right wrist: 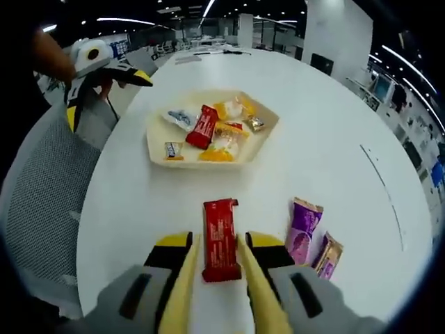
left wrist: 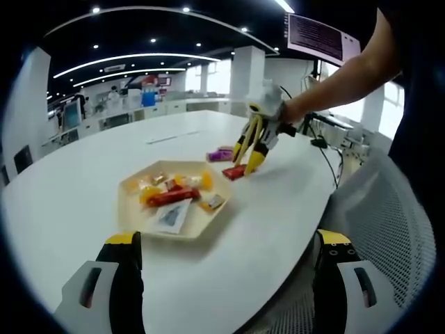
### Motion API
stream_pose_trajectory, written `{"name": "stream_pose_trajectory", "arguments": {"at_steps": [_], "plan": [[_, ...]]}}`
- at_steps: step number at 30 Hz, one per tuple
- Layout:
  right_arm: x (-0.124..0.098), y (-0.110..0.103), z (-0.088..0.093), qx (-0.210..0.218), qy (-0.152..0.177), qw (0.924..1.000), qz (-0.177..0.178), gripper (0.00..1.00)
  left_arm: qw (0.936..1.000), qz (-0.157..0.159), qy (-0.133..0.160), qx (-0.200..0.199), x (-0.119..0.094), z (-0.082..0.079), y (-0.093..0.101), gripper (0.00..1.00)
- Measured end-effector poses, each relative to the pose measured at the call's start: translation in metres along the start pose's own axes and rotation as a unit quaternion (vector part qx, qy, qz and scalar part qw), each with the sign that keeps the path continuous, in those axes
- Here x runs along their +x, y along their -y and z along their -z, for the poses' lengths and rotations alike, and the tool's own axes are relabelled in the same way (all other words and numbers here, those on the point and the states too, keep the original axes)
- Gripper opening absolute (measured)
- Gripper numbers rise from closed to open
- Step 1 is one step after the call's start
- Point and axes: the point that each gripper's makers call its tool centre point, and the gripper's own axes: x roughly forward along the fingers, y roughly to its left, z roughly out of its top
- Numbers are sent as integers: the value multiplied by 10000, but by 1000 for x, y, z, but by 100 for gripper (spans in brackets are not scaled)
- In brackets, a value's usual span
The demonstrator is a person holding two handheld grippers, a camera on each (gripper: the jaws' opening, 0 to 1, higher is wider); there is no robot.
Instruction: Place the target food into the container with the food tongs after gripping and lifting it, then release it inside without dropping or visibly crushing the food.
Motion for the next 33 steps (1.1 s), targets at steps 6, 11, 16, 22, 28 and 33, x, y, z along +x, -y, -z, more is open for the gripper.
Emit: {"name": "stream_pose_trajectory", "arguments": {"at_steps": [6,11,16,22,28,33], "plan": [[0,1,-2,192,21,9998,108,27,10000,12,-4,8,0,0,1,99],[0,0,-3,343,-36,9992,183,24,10000,4,6,10,0,0,0,99],[0,0,-2,445,-102,9986,251,22,10000,11,-6,14,0,0,1,99],[-1,1,-2,567,-161,9978,319,22,10000,-4,-7,24,0,0,0,99],[-5,2,-5,646,-186,9973,308,22,10000,-29,19,57,-1,-2,0,99],[-10,2,-6,702,-252,9970,193,22,10000,-25,35,46,-1,-2,0,99]]}}
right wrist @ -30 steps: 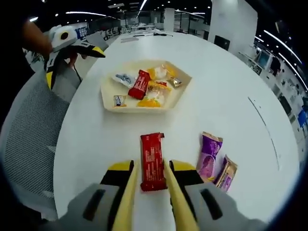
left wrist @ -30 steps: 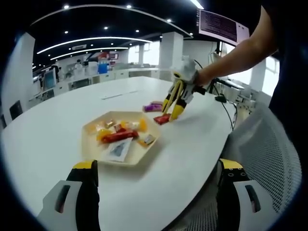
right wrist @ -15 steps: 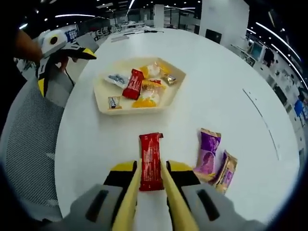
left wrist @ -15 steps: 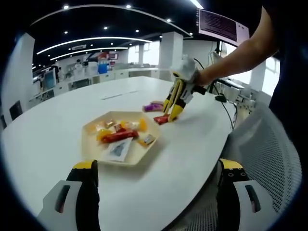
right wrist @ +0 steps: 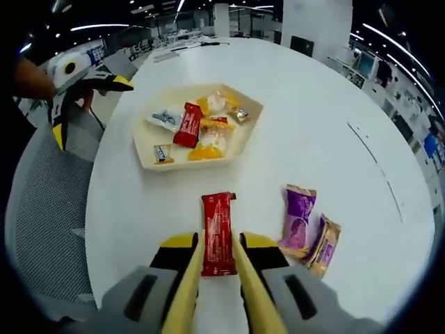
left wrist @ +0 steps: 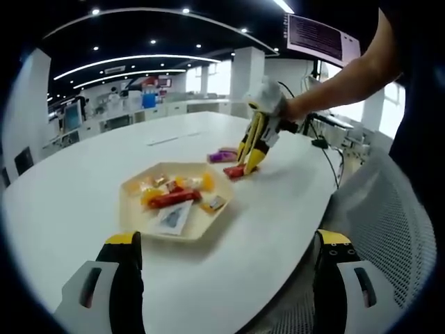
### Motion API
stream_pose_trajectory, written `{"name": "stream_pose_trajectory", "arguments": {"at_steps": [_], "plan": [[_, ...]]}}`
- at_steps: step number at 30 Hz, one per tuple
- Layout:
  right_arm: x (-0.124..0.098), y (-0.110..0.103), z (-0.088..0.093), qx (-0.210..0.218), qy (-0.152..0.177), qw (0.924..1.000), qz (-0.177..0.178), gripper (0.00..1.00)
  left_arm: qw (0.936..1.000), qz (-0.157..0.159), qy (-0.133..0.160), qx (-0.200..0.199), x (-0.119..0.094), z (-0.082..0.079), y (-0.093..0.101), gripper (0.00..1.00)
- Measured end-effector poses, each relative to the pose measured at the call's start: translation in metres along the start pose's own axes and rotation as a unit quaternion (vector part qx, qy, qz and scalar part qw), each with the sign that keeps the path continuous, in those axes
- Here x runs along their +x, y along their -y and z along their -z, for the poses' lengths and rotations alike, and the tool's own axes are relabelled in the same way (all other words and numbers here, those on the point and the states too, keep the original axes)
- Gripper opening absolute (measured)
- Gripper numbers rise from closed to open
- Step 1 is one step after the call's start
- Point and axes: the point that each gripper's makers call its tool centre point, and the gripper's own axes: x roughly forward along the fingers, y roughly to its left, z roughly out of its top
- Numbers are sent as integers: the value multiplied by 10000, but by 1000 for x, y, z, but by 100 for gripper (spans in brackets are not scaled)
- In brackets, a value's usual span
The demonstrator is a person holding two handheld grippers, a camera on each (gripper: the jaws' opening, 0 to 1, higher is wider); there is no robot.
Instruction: Place the target food into the container with the food tongs after gripping and lifting it, then release it inside without dropping or visibly crushing the food.
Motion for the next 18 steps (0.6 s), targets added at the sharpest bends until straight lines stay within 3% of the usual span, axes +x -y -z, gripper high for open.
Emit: {"name": "stream_pose_trajectory", "arguments": {"at_steps": [5,18], "plan": [[-11,5,-3,100,-54,9999,48,22,10000,14,-15,18,0,1,0,99],[-52,29,-33,121,132,9994,298,22,9999,102,-48,24,1,2,3,99]]}}
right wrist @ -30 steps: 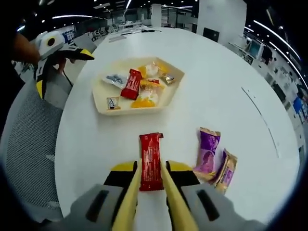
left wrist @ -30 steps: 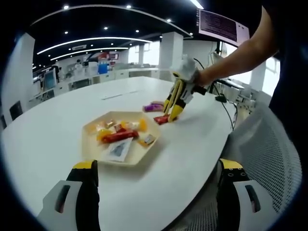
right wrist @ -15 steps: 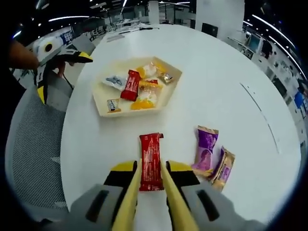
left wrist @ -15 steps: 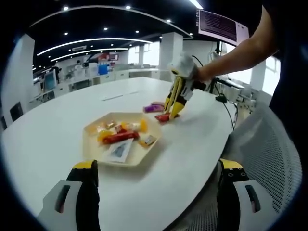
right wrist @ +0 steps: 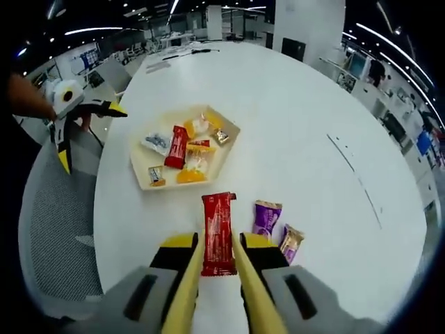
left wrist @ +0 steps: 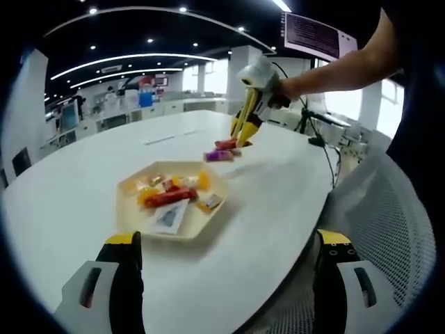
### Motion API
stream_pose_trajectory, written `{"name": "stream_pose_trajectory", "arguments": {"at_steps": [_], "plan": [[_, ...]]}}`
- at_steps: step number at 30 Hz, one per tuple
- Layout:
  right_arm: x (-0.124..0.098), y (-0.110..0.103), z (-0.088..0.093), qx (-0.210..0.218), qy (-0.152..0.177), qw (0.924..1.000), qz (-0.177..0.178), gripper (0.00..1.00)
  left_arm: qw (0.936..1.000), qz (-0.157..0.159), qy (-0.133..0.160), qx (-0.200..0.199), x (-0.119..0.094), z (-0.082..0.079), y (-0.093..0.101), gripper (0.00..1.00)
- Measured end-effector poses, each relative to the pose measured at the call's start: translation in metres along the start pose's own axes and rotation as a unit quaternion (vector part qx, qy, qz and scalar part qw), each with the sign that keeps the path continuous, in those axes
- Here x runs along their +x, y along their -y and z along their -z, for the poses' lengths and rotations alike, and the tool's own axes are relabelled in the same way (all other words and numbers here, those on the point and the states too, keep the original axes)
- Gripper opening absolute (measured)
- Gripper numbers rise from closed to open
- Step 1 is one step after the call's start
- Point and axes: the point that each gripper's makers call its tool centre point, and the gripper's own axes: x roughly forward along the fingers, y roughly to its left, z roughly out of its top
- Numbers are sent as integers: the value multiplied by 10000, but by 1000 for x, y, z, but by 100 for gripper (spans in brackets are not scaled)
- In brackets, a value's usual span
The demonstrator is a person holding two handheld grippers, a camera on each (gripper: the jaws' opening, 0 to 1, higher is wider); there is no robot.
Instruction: Place the target food into the container with the food tongs after gripping and lifting it, then release it inside without dropping or visibly crushing the food.
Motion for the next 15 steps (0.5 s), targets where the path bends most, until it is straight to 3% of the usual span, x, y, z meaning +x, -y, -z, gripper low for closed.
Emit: {"name": "stream_pose_trajectory", "arguments": {"at_steps": [8,15], "plan": [[-18,11,-14,22,112,9998,159,22,10000,3,5,38,0,0,0,99],[-20,12,-17,-7,110,9997,197,22,10000,-6,-3,45,-1,0,0,99]]}}
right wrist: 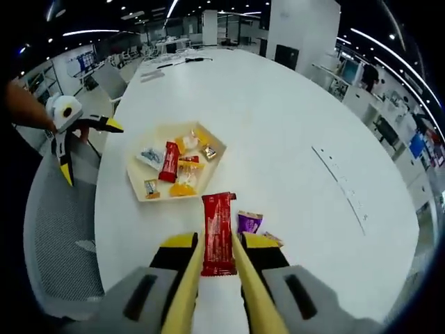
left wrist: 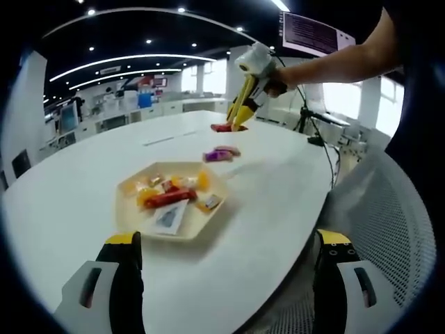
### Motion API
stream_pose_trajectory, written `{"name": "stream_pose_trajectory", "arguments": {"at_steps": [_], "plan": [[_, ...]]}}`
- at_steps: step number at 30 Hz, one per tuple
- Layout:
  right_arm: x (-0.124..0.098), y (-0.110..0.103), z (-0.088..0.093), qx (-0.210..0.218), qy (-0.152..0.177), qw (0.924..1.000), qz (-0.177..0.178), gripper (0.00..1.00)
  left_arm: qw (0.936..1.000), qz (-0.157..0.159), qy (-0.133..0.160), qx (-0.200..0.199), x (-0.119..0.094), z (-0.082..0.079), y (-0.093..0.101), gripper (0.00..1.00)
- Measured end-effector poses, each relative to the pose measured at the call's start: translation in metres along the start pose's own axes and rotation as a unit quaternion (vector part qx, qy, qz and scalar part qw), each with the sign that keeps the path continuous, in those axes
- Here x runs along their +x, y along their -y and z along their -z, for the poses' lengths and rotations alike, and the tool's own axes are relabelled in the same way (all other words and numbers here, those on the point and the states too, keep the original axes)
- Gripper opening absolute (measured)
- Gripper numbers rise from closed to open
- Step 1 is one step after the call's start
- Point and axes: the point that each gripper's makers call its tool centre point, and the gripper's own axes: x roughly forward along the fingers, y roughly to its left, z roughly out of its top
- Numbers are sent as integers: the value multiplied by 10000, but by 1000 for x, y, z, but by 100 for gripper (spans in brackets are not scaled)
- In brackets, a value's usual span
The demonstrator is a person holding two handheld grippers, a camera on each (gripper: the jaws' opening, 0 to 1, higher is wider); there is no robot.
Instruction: Place the target food into the container with the food tongs after gripping and lifting it, then release it inside without dropping or visibly crushing the food.
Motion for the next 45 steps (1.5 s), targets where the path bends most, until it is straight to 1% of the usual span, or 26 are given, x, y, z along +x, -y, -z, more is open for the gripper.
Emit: {"name": "stream_pose_trajectory", "arguments": {"at_steps": [8,17,29,36,41,45], "plan": [[3,-4,-7,-35,-23,10000,-35,22,10000,-2,-14,-7,0,1,0,99],[14,-18,-30,-10,90,9999,-118,22,10000,-5,-16,-3,1,2,-1,99],[33,-38,-75,-148,330,9989,-287,22,10000,-44,32,14,0,-1,-2,99],[51,-51,-100,-325,366,9980,-388,23,10000,-85,51,11,-1,-1,-3,99],[60,-63,-117,-467,381,9970,-483,22,10000,-29,6,74,0,0,0,99],[64,-67,-127,-573,411,9961,-522,23,9999,-118,98,0,-1,-3,-5,99]]}}
